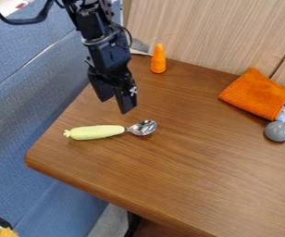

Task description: Toma la cuchara amarilla y la pone a lado de la prenda naranja

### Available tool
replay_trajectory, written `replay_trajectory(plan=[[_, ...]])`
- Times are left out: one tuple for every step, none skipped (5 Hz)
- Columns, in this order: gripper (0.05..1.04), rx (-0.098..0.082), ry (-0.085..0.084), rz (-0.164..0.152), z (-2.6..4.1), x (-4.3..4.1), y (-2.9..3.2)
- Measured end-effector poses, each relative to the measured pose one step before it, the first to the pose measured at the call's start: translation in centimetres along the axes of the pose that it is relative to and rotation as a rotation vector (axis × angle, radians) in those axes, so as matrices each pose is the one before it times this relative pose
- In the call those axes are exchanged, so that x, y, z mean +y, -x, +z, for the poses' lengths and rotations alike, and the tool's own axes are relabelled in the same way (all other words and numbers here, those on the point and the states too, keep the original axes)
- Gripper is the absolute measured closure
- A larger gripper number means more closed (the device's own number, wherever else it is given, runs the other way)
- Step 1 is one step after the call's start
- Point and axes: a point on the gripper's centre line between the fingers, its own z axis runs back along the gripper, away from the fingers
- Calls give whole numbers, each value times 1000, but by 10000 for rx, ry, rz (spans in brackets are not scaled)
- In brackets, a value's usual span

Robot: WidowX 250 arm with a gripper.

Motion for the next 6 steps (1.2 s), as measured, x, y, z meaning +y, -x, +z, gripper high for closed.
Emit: replay_trajectory(plan=[[85, 220, 156, 13, -795, -28, 340], [85, 41, -20, -877, -41, 815, 562], [85, 589, -325, -720, 174, 1022, 1352], [85, 735, -492, -1117, -644, 1020, 1032], [85, 579, 40, -895, -1282, 93, 396], [85, 271, -12, -931, -1454, -129, -239]])
